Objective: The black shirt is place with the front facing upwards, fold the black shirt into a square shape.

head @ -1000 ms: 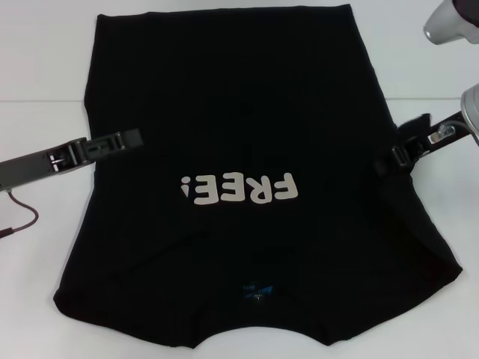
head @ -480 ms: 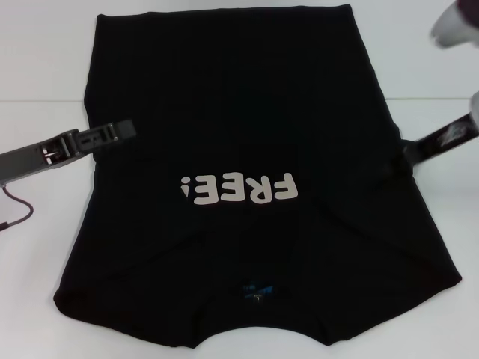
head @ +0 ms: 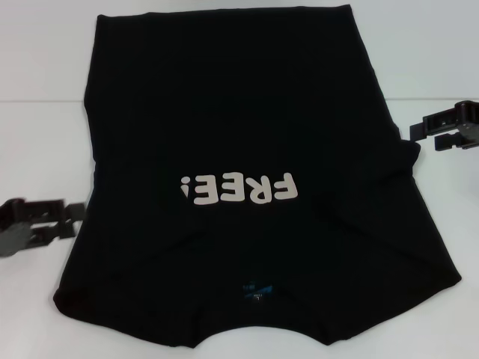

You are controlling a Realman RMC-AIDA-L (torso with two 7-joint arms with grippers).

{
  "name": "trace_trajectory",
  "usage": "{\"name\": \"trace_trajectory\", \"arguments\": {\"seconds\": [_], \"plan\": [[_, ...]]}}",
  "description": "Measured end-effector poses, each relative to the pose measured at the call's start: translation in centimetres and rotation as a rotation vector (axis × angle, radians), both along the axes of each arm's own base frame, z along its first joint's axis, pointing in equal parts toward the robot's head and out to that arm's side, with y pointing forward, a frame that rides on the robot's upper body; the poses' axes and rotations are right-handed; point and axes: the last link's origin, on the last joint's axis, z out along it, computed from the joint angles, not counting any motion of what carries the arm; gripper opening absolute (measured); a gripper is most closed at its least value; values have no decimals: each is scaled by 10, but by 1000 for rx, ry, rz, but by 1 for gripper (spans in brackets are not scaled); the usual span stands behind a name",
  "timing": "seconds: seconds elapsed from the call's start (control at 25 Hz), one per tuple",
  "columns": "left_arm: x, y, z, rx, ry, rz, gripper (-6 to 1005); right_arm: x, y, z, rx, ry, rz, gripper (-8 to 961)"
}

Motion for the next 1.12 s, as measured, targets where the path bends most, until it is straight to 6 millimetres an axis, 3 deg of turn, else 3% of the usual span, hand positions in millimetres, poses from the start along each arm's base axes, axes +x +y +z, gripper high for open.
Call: {"name": "trace_trajectory", "arguments": {"seconds": [0.12,0.28,0.72,1.12], "plan": [[-16,-19,1,-44,24,72,509,4,-2,1,4,7,-9,668],[-26,-26,-2,-85,71,123,508,5,-3,-1,3,14,-12,664],[-48,-29,-12,-83,145,257,506,7,-6,-4,-6,17,-15,664],[-46,-23,-27,-120,159,246,504,8,-6,-3,-7,18,-18,665]]}}
